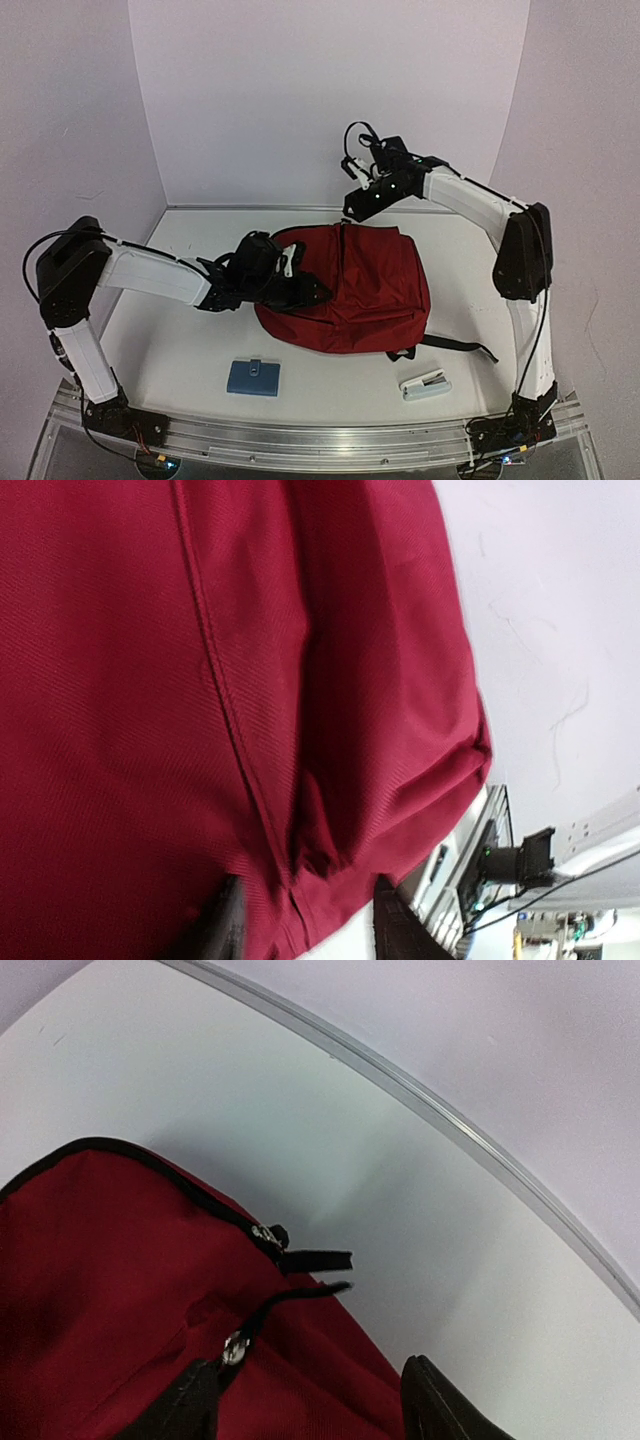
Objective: Pack the student bag
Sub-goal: Unzip the student bag at the center of the board, then adjust the student bag at the center of the board.
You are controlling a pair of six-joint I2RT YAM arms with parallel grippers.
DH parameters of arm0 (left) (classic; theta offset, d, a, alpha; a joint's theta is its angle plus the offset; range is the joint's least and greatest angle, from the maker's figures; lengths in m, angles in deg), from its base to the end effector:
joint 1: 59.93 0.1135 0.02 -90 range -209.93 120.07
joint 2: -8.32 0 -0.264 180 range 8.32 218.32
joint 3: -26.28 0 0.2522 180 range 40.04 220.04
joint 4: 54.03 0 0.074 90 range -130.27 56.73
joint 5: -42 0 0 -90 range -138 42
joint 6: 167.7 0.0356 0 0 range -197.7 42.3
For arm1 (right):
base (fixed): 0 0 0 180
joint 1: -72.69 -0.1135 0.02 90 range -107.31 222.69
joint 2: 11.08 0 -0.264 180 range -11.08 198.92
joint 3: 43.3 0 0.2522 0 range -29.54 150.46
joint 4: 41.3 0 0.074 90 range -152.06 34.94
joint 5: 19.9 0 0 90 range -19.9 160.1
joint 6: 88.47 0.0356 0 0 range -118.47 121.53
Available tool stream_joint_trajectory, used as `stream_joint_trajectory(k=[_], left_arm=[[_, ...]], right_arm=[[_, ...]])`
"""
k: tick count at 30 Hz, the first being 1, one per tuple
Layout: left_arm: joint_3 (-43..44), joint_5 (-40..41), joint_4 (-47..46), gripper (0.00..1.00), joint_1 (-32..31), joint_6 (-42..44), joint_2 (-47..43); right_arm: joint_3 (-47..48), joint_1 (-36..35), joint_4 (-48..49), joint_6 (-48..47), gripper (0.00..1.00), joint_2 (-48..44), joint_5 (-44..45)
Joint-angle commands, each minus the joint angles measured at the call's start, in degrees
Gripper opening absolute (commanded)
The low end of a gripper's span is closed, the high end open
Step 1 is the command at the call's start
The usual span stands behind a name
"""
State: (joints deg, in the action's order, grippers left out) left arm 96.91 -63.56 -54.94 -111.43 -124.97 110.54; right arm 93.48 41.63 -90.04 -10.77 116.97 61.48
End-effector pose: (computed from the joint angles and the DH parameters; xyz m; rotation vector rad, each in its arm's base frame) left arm 0.2315 -0.3063 0.1841 0.2716 2.3605 -1.2347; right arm 0.4390 0.2706 0.2895 -0.9173 2.0905 0.3430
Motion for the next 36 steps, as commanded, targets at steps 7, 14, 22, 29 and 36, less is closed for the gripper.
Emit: stream_joint_trajectory(k=[7,14,22,29,36], left_arm=[[14.94,8.96,18.20,0.62,0.58,10.48,-3.00],[27.34,7.39,22.31,0.55,1.77,10.94,7.26],[32.37,9.93,26.54,0.34,2.90,9.19,11.40],[28.80,8.69,23.21,0.01,3.96,7.60,8.99],[25.91,7.08,20.06,0.00,4.46,7.06,7.02]], right_arm=[[-20.93,1.57,2.22,8.76,0.68,-20.34,-3.83],[-26.21,1.57,2.25,12.57,0.63,-22.85,-8.82],[-28.66,1.42,2.22,16.55,0.59,-22.36,-12.64],[-27.42,0.41,2.29,17.81,0.55,-19.60,-14.23],[-23.53,-2.89,2.21,18.79,0.52,-14.96,-13.36]])
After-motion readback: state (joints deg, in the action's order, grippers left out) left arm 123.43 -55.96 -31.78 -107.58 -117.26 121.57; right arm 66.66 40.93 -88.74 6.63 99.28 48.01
